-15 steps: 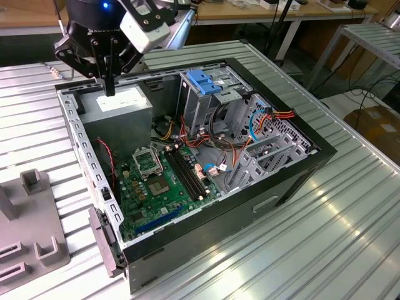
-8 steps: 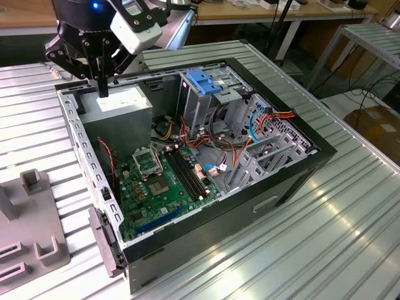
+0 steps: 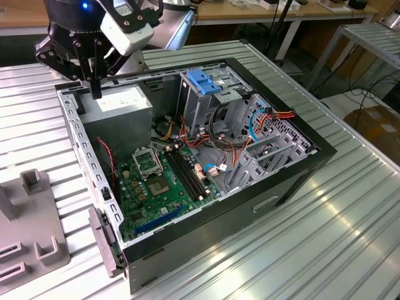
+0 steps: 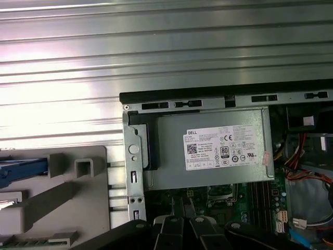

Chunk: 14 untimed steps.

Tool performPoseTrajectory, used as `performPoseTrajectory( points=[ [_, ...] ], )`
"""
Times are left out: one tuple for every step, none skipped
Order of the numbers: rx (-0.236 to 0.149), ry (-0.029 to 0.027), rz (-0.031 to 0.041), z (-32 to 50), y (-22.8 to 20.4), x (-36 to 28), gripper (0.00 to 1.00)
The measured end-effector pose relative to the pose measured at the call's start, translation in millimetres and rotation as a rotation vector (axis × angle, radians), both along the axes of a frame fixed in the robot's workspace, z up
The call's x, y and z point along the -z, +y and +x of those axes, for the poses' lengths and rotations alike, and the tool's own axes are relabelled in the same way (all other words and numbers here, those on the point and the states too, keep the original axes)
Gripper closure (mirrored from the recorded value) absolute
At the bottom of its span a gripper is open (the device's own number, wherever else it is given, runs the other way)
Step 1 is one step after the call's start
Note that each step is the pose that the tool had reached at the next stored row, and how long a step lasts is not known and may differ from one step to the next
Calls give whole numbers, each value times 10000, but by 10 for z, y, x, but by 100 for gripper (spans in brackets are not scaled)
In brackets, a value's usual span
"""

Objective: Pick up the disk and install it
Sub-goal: 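Reach for the disk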

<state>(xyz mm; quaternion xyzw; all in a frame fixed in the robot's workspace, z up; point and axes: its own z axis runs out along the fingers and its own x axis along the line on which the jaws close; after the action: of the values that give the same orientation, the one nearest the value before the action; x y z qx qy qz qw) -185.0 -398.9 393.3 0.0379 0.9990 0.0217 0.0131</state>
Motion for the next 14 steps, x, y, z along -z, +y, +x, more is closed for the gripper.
performPoseTrajectory(
  points=[
    [0,0,0,-18,0,0,90],
    [0,0,0,-28,0,0,90],
    [-1,0,0,-39,0,0,90],
    [-1,0,0,-61,0,0,90],
    [-1,1,0,-80,0,0,90],
    [-1,0,0,-90,0,0,90],
    [-1,0,0,-102,0,0,90],
    [-1,0,0,-120,0,0,90],
    [-1,0,0,-134,0,0,90],
    [-1,1,-1,-144,0,0,90],
    [-1,0,0,-157,0,0,90],
    [0,0,0,-175,0,0,90],
    [0,1,-2,-189,0,-1,90],
    [-1,1,-1,-206,0,-1,90]
  ],
)
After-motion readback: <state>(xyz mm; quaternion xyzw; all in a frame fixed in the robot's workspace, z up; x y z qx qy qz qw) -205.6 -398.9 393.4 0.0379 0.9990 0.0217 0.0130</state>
